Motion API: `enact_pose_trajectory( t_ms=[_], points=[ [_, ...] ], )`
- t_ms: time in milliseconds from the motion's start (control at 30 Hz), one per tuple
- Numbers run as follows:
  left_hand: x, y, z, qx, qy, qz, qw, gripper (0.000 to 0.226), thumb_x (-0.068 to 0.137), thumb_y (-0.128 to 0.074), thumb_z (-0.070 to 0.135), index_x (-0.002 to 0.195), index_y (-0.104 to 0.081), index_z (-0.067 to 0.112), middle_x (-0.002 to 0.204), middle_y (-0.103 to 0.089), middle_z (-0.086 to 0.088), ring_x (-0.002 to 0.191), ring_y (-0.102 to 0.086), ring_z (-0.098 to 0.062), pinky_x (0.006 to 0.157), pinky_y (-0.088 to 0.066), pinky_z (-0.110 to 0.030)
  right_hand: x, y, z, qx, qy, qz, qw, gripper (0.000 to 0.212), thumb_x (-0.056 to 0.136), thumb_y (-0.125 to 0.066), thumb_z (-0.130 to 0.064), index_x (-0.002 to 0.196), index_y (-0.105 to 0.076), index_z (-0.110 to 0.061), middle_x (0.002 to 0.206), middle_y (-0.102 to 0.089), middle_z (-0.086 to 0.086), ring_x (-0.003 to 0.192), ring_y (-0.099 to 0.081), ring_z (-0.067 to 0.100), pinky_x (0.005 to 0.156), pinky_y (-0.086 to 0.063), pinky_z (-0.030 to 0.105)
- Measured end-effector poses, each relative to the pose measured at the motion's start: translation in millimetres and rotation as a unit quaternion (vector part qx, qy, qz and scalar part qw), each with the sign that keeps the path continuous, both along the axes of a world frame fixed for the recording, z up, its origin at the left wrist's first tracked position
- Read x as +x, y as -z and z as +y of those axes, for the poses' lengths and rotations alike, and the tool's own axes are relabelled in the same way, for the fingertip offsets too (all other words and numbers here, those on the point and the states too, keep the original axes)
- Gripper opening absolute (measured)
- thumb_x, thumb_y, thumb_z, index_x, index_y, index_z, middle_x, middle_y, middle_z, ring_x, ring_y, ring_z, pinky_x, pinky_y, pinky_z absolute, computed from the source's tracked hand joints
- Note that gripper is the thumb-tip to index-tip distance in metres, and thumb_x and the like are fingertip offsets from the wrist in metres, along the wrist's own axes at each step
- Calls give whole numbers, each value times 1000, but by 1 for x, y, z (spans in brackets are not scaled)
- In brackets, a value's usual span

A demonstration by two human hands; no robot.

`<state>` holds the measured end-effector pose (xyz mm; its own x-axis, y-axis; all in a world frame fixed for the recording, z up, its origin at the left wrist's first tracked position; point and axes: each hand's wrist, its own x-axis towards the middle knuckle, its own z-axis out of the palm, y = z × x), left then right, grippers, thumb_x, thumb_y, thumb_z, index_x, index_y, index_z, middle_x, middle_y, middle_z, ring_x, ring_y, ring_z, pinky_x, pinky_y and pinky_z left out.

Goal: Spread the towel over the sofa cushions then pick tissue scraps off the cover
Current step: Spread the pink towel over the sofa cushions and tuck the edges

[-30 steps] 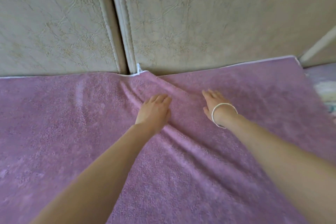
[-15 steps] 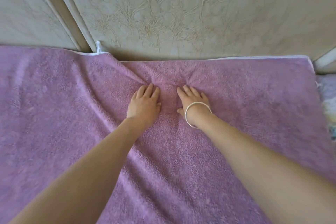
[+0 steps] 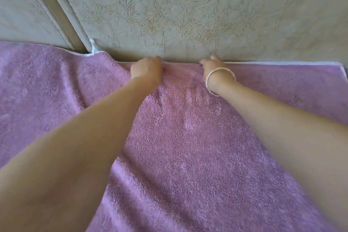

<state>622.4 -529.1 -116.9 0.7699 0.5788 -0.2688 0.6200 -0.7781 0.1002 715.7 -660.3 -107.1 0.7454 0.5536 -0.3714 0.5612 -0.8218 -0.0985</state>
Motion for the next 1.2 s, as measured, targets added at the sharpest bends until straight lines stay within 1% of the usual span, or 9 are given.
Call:
enact_pose_trajectory(
  t_ms=[133,300,467,633,800,900,1000,1133,1200],
  points=[
    [13,4,9,-17,12,30,999,28,97,-39,18,120,-55,14,121,-59,-16,110,-55,-34,73,-38,-34,10,8,8,-24,8,2,1000,39,91,-37,4,128,-50,-3,128,-55,24,116,-55,36,96,-46,37],
    [6,6,-3,-4,-9,-53,999,24,95,-40,15,117,-48,7,111,-61,-25,102,-58,-42,68,-39,-39,7,9,10,-20,28,-28,999,49,88,-34,9,136,-30,1,126,-54,29,117,-53,41,94,-45,43],
    [12,-2,-22,-30,-45,-143,988,20,93,-39,7,111,-45,2,103,-64,-25,94,-61,-40,64,-40,-40,14,8,1,34,65,-100,992,41,89,-37,9,129,-35,1,113,-63,28,106,-60,43,82,-49,44],
    [30,0,-27,-57,-51,-139,987,18,95,-35,4,111,-43,4,104,-65,-21,92,-62,-38,67,-45,-42,34,2,-4,36,50,-124,990,39,91,-32,8,129,-35,0,111,-66,25,102,-64,41,79,-51,42],
    [25,23,-38,-42,-13,-148,988,26,95,-40,20,116,-46,6,115,-59,-15,109,-52,-31,87,-38,-39,29,21,-2,45,76,-86,992,38,96,-16,-2,130,-33,-2,114,-62,20,106,-61,38,80,-50,45],
    [26,35,-39,-2,8,-175,985,28,92,-40,25,107,-55,7,100,-66,-14,96,-59,-31,81,-42,-39,29,26,1,51,63,-152,985,50,82,-16,-7,111,-57,-1,86,-70,15,75,-71,29,58,-54,33],
    [27,36,-37,63,61,-176,980,29,84,-37,25,80,-61,11,74,-67,-9,71,-64,-28,63,-48,-33,28,20,2,11,28,-181,983,20,69,-35,-12,79,-52,-11,47,-62,0,37,-60,10,30,-40,18],
    [27,36,-35,84,93,-154,980,28,80,-40,22,72,-66,15,67,-68,-2,65,-65,-24,59,-48,-30,26,15,-1,-34,28,-160,986,36,69,-31,-9,72,-66,-6,55,-65,4,46,-65,12,37,-45,20],
    [27,37,-35,89,100,-167,977,29,80,-40,22,72,-66,14,66,-68,-3,64,-65,-24,59,-48,-31,26,21,0,-15,37,-155,987,53,80,-14,-4,109,-58,-1,98,-66,16,90,-67,25,69,-53,32]
  ],
)
